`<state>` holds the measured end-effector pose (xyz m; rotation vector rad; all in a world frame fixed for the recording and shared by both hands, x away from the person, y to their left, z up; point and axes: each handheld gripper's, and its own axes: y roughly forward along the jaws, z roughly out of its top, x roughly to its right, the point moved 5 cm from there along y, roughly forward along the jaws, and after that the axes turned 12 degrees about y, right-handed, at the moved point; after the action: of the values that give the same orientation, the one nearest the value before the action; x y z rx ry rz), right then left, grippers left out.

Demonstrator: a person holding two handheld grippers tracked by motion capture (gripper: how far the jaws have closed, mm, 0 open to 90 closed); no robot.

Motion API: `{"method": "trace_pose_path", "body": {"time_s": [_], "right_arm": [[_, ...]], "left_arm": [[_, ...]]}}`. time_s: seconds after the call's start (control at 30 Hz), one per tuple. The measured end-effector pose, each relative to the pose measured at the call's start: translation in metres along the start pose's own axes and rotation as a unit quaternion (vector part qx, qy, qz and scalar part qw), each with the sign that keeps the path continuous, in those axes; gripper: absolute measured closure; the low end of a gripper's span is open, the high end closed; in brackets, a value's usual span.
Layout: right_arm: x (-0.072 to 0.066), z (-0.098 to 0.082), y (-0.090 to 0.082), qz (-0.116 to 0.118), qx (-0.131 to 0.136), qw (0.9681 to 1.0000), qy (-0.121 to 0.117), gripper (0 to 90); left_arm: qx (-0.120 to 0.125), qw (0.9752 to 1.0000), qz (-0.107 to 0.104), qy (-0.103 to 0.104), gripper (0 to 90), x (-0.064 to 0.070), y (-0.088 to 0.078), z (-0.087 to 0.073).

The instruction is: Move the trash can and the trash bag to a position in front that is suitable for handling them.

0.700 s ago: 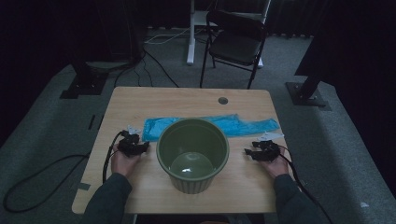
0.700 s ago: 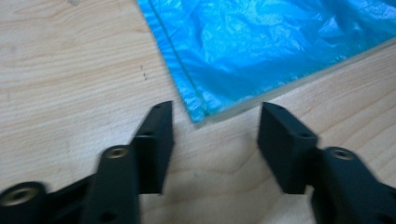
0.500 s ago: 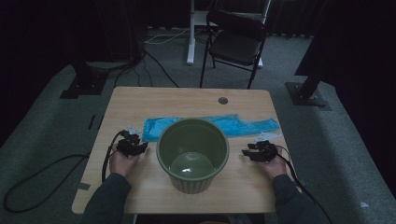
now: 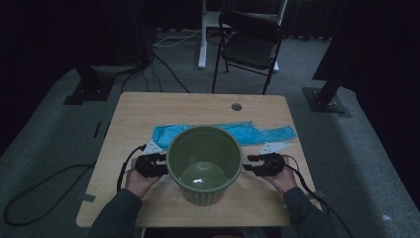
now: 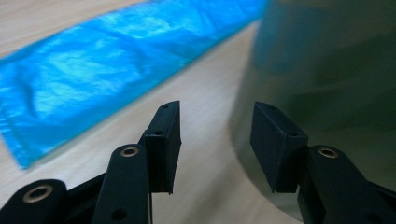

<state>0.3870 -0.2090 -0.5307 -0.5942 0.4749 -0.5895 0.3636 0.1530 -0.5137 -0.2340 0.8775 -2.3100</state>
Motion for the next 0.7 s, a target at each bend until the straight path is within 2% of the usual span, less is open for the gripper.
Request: {"method": "trace_pose_path", "body": {"time_s": [0.1, 0.23, 0.33, 0.5, 0.6, 0.7], "right_arm": [[-0.009, 0.004, 0.001, 0.021, 0.002, 0.9998, -0.004, 54.2], [-0.020, 0.006, 0.002, 0.036, -0.002, 0.9992, -0.018, 54.6], [-0.026, 0.007, 0.002, 0.053, -0.004, 0.9983, -0.024, 54.6], [-0.035, 0.008, 0.002, 0.087, -0.012, 0.9957, -0.029, 53.9], [-0.041, 0.009, 0.002, 0.095, -0.012, 0.9947, -0.036, 54.6], [-0.042, 0.010, 0.002, 0.092, -0.014, 0.9950, -0.038, 54.6]], "left_arm": [[0.005, 1.0000, -0.007, -0.003, 53.1, 0.001, -0.007, -0.001], [0.015, 0.9997, -0.015, -0.009, 52.9, 0.002, -0.016, -0.004], [0.015, 0.9996, -0.024, 0.003, 52.7, 0.008, -0.021, -0.005], [0.009, 0.9996, -0.024, 0.007, 52.4, 0.016, -0.028, -0.006], [0.007, 0.9996, -0.025, 0.012, 52.6, 0.019, -0.031, -0.007], [0.007, 0.9996, -0.023, 0.012, 52.7, 0.018, -0.030, -0.006]]}}
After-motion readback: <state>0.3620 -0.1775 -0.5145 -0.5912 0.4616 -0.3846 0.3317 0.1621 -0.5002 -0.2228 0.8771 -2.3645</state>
